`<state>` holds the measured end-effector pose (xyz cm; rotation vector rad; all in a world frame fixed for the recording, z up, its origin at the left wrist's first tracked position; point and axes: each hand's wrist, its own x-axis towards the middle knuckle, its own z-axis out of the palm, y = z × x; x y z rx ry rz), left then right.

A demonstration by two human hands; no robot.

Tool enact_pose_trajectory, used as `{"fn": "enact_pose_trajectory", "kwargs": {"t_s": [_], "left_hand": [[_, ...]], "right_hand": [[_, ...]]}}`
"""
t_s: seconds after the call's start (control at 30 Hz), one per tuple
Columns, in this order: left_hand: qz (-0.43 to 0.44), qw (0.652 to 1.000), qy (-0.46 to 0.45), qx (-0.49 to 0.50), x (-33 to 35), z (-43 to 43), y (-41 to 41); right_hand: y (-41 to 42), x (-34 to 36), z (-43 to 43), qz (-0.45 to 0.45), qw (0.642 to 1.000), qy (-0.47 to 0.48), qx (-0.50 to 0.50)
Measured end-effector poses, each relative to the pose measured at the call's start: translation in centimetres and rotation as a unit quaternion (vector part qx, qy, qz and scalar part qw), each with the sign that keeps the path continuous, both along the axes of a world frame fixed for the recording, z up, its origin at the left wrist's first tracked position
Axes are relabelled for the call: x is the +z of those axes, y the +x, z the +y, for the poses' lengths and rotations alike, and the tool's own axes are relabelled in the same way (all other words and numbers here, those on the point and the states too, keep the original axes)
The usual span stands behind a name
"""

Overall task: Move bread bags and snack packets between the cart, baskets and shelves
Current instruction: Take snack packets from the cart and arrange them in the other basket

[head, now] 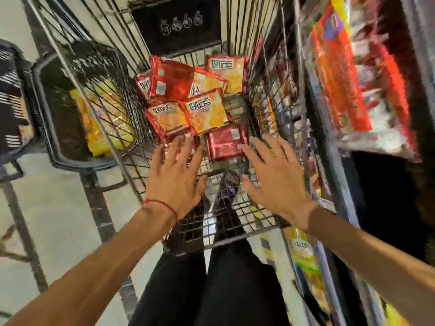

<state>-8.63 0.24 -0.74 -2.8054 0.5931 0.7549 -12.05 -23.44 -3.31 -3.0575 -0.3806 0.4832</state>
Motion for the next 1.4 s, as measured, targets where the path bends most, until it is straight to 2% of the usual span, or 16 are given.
{"fn": "enact_pose_trajectory", "kwargs": {"t_s": [0.17,0.33,0.47,0.6,0.77,0.93,1.0,1.2,1.4], "left_hand": [[0.011,0.991,-0.042,0.129,-5.0,-0.3,0.3],[0.028,0.973,-0.052,0.223,-9.5,0.3,-0.1],[0.032,0.962,-0.06,0.266,-11.9,0.8,-0.3],[0.057,0.953,-0.065,0.289,-13.4,1.1,-0.4],[0.062,0.954,-0.072,0.284,-13.8,0.7,-0.5],[0.077,0.947,-0.089,0.3,-13.8,0.8,-0.6],[0.075,0.948,-0.088,0.297,-13.7,0.9,-0.6],[0.085,0.945,-0.087,0.304,-13.9,0.7,-0.7],[0.086,0.945,-0.082,0.306,-14.5,0.8,-0.9]], "right_hand": [[2.5,-4.9,0.7,0.021,0.999,0.009,0.039],[5.5,-10.8,1.6,0.018,0.998,0.064,-0.007],[8.0,-15.9,2.8,0.079,0.99,0.09,-0.074],[9.7,-19.9,3.1,0.156,0.979,0.096,-0.088],[10.6,-20.6,1.8,0.192,0.966,0.135,-0.105],[9.9,-20.2,1.4,0.191,0.974,0.04,-0.114],[9.5,-20.1,1.4,0.2,0.973,0.03,-0.114],[8.8,-19.9,0.9,0.232,0.943,0.131,-0.199],[9.0,-20.2,1.4,0.288,0.927,0.135,-0.2]]}}
